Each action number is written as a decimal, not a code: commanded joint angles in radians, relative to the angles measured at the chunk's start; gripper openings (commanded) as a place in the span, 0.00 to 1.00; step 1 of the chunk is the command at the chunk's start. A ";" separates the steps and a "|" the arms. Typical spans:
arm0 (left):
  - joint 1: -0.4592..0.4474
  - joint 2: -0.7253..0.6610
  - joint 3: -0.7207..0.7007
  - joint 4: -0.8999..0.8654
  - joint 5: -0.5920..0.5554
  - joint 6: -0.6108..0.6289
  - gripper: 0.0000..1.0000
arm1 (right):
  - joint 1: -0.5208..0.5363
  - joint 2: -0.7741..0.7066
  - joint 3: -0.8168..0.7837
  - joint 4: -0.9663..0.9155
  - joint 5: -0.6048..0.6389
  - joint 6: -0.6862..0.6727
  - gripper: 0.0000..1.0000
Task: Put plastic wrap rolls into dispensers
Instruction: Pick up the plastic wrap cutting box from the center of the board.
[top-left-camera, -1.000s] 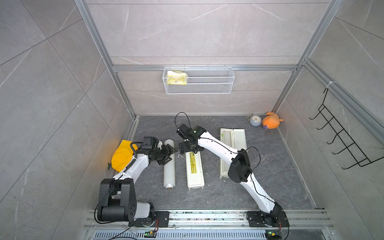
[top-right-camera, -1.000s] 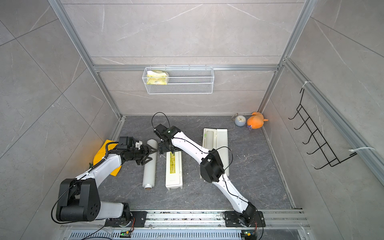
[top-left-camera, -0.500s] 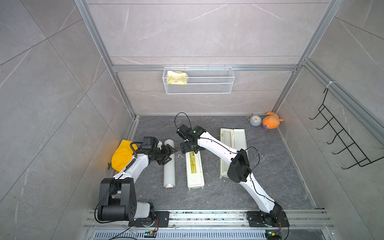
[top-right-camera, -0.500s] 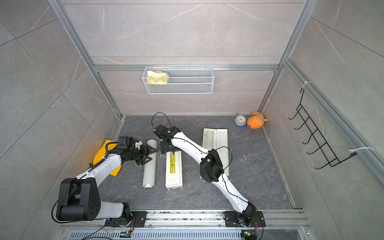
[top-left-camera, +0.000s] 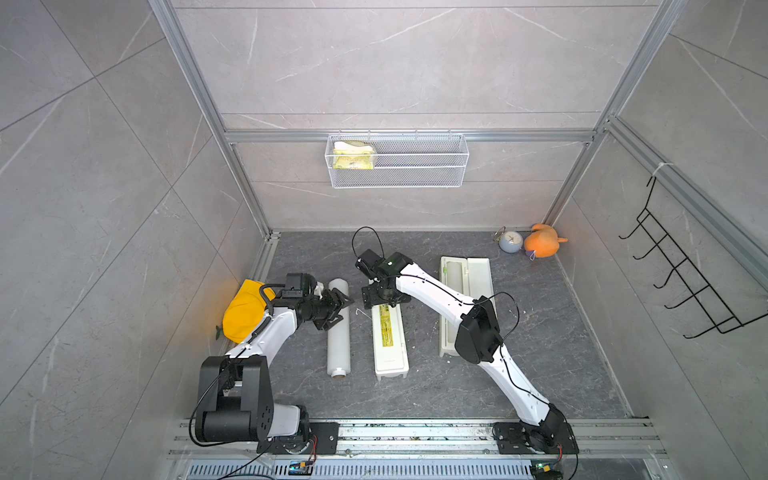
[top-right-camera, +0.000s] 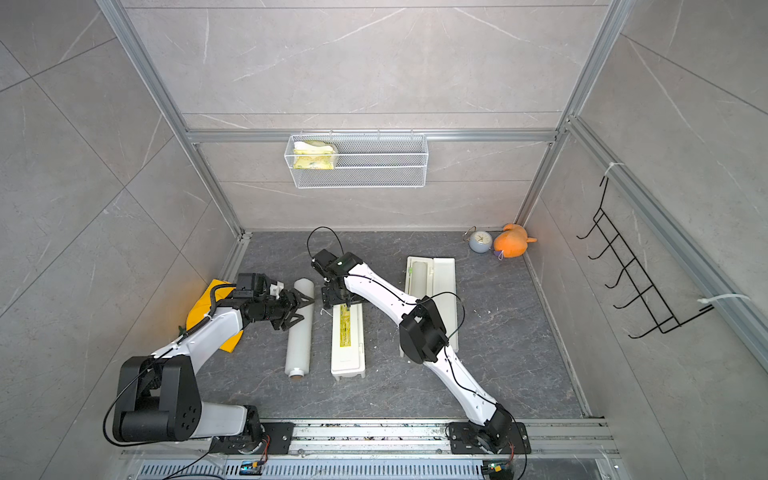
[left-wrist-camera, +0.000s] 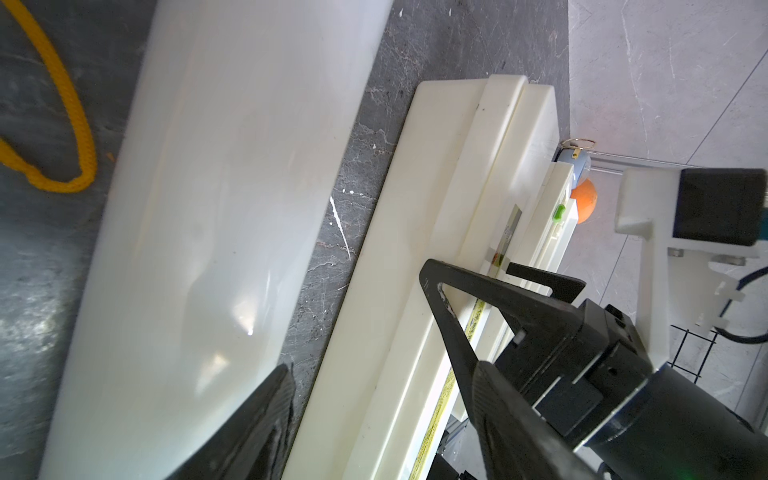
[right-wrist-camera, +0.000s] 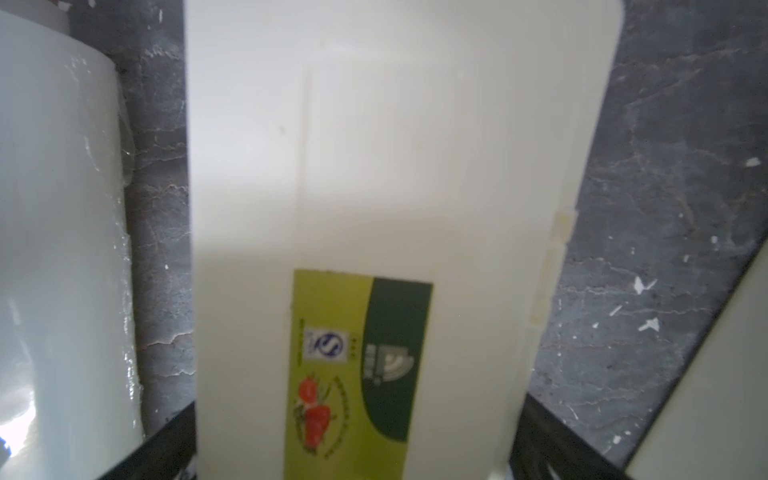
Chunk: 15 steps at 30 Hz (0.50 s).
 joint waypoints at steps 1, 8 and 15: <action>0.007 0.002 0.012 0.016 0.037 0.032 0.70 | -0.011 0.048 -0.022 0.020 -0.061 -0.004 1.00; 0.008 0.011 0.013 0.018 0.042 0.034 0.70 | -0.017 0.122 0.038 0.000 -0.082 -0.003 1.00; 0.012 0.009 0.017 0.016 0.041 0.035 0.70 | -0.017 0.078 0.003 0.035 -0.072 -0.008 1.00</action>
